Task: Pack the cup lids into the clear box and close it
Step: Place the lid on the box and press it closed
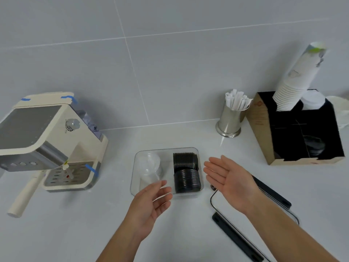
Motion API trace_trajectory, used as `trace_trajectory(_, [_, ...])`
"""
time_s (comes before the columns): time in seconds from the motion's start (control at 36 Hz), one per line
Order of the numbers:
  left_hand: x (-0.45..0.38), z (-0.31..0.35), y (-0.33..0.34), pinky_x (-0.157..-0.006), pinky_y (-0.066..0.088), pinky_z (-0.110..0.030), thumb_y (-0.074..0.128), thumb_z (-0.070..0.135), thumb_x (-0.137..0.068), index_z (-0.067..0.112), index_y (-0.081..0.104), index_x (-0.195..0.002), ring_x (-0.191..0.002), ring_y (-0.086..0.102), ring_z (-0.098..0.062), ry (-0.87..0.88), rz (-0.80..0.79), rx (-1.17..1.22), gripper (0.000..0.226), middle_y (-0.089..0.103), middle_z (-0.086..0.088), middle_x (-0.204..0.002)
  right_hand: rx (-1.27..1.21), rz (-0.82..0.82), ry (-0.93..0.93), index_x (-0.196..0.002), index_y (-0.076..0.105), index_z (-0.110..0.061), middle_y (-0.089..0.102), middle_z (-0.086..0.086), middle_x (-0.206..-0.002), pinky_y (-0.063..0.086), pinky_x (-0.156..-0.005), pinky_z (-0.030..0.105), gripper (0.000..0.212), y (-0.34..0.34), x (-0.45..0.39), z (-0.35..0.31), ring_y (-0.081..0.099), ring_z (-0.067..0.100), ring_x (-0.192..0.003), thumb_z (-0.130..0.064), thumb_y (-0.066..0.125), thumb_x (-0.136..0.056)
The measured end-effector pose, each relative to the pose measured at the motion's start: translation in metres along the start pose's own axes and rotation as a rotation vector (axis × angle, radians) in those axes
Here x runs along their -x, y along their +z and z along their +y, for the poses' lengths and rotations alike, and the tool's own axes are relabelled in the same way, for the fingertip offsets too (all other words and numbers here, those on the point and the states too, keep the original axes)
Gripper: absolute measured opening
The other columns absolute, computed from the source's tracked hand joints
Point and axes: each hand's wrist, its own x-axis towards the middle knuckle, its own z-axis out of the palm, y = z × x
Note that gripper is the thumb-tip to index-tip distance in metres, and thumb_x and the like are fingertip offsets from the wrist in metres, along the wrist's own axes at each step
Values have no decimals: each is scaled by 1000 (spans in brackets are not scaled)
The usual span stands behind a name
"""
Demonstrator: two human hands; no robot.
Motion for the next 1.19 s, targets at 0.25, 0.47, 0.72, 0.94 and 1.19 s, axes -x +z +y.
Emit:
trace_trajectory(0.25, [-6,-35,58,-79,56,-38,59,19,-95,5,70,-109,-79,68,-25,-62,-63,-63,23,76,-11,-88,-82,129,-39,-122,63,-2,72,14,-117,50,-94,39,38,-84,16,-31,66,28,-112,-30,50,-99])
trace_trajectory(0.47, [-14,-67,91,-81,53,-38,58,18,-95,6,70,-104,-82,67,-26,-111,-46,-147,19,74,-11,-86,16,243,-70,-119,64,-4,72,14,-115,52,-88,37,36,-156,10,-55,68,27,-108,-30,50,-99])
trace_trajectory(0.72, [-25,-111,105,-90,52,-40,63,18,-93,10,69,-101,-91,66,-24,-131,74,-422,13,72,-12,-97,343,388,-82,-107,68,-10,71,15,-111,53,-91,40,23,-227,6,-59,69,29,-102,-25,55,-98])
trace_trajectory(0.94, [-41,-123,124,-99,49,-36,64,23,-91,18,69,-105,-96,63,-18,-97,132,-618,16,67,-1,-102,325,452,3,-106,70,-8,71,19,-107,53,-88,40,20,-274,24,-39,68,34,-101,-19,55,-98])
trace_trajectory(1.19, [-62,-124,147,-107,45,-44,64,22,-90,22,63,-114,-113,60,-22,-80,201,-714,24,65,-3,-119,392,497,116,-106,70,-4,72,20,-100,56,-80,35,21,-306,56,-6,70,34,-95,-20,61,-95])
